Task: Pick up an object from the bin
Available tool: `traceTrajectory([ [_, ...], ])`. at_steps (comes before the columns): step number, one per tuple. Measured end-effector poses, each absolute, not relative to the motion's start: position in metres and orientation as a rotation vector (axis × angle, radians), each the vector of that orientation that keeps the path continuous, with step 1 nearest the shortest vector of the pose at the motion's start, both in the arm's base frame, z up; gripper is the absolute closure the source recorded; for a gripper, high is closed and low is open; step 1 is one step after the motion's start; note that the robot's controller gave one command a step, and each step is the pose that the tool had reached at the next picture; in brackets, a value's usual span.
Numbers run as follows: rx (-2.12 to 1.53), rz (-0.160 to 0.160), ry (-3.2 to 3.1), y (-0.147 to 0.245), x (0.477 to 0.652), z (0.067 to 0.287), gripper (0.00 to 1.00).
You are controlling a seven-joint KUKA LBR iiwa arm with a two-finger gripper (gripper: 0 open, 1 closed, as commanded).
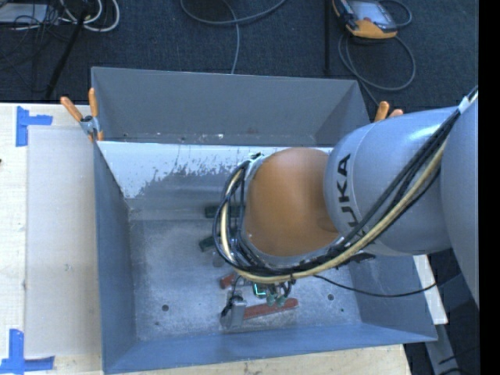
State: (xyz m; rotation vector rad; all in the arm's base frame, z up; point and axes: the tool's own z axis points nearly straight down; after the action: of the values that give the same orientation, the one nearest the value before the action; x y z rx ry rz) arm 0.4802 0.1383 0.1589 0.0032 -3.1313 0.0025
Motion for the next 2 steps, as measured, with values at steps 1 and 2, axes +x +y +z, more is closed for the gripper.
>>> traceTrajectory([
  [1, 0.154, 0.0, -3.144, 0.044, 0.488, 0.068, 0.0],
  [2, 0.194, -0.001, -3.137, 0.055, 0.482, 0.101, 0.0],
])
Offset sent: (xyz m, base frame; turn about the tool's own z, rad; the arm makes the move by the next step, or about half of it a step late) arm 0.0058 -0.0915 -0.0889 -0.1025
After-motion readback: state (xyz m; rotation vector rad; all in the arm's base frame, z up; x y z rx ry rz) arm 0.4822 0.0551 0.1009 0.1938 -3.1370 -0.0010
